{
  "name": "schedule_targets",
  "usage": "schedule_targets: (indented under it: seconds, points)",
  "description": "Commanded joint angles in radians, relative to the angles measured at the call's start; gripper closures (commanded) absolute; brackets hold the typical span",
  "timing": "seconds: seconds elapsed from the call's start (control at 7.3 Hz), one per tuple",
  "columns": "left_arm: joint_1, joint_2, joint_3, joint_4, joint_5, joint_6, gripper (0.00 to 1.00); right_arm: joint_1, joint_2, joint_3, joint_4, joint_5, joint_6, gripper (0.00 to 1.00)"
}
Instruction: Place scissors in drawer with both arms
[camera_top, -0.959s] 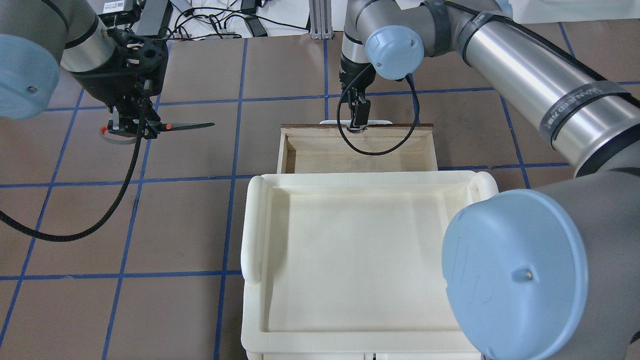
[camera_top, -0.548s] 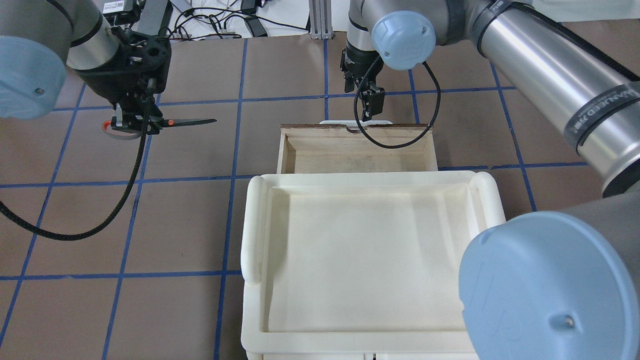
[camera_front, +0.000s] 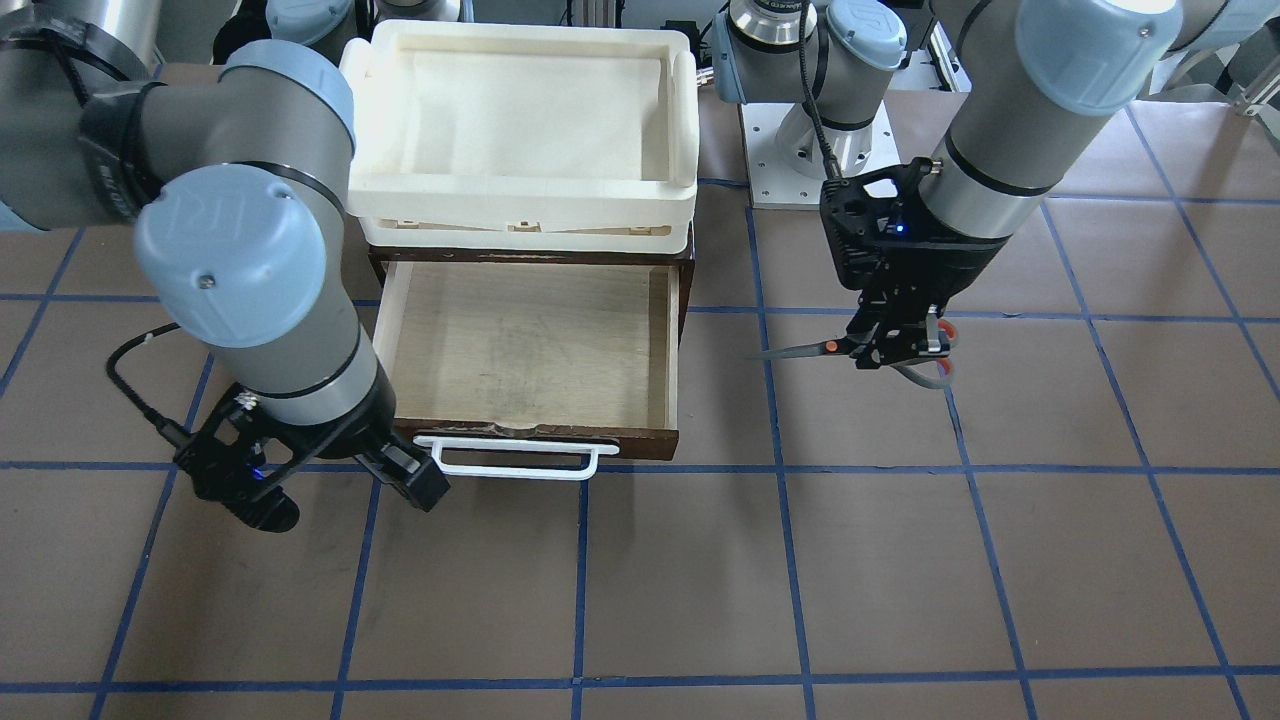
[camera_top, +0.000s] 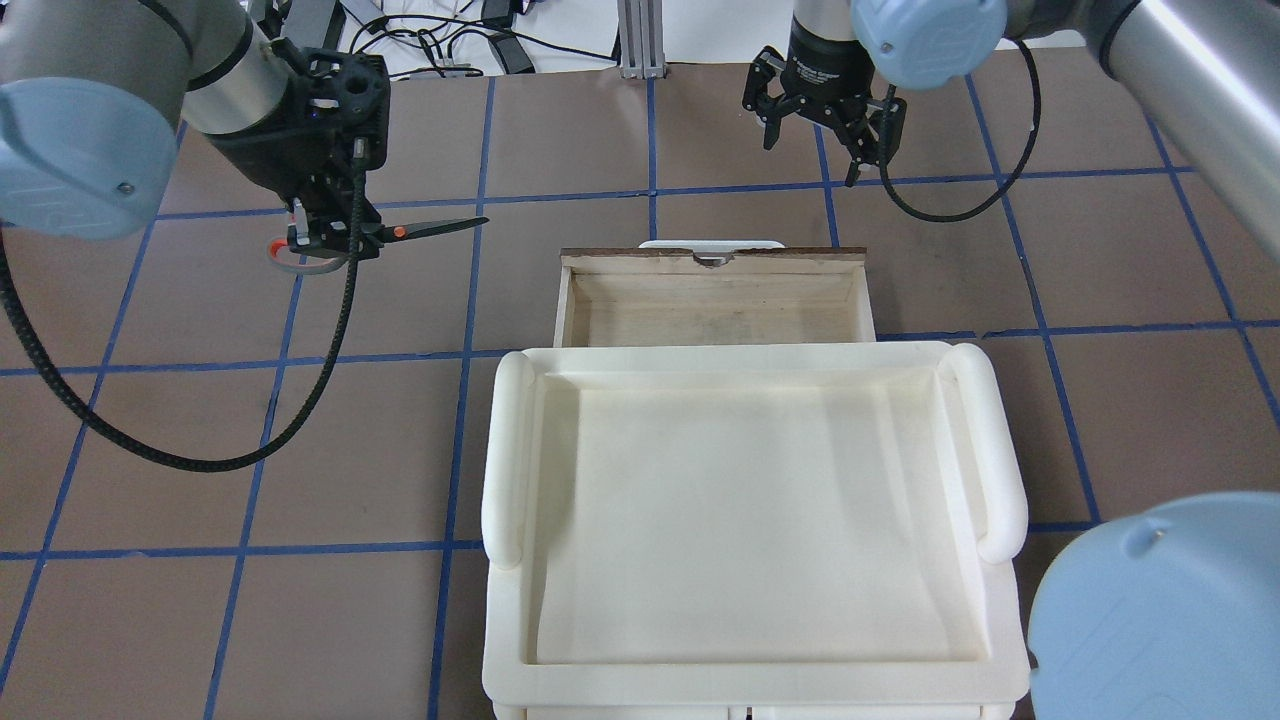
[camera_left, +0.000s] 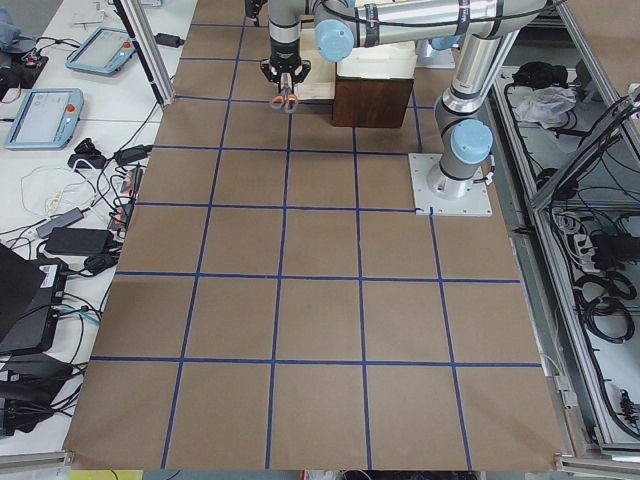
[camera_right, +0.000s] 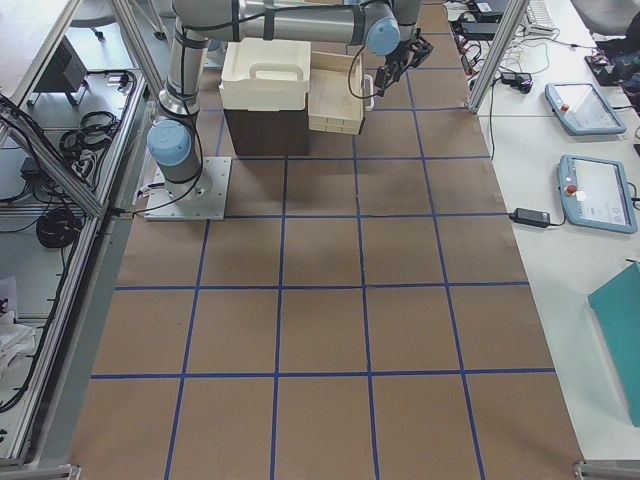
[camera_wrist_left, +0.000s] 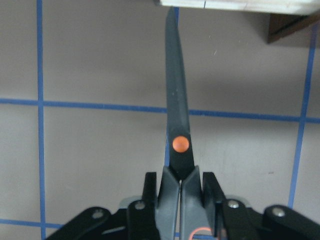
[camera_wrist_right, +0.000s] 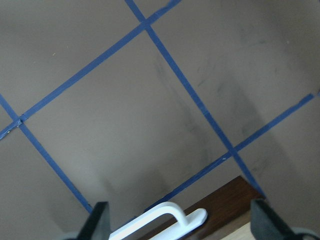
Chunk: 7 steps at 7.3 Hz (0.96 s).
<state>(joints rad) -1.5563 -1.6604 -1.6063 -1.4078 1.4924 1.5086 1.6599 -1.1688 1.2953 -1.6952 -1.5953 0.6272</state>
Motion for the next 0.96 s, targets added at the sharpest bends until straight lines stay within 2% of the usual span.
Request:
schedule_targets:
  seconds: [0.0, 0.27, 0.82]
  points:
    - [-0.120, -0.045, 0.019, 0.007, -0.021, -0.146, 1.00, -0.098, -0.095, 0.035, -0.001, -0.008, -0.341, 0.00]
    - [-0.204, -0.082, 0.022, 0.015, -0.018, -0.223, 1.00, -0.129, -0.170, 0.054, 0.011, -0.008, -0.511, 0.00]
    - [-0.339, -0.179, 0.072, 0.064, -0.023, -0.413, 1.00, -0.129, -0.245, 0.075, 0.011, -0.011, -0.523, 0.00]
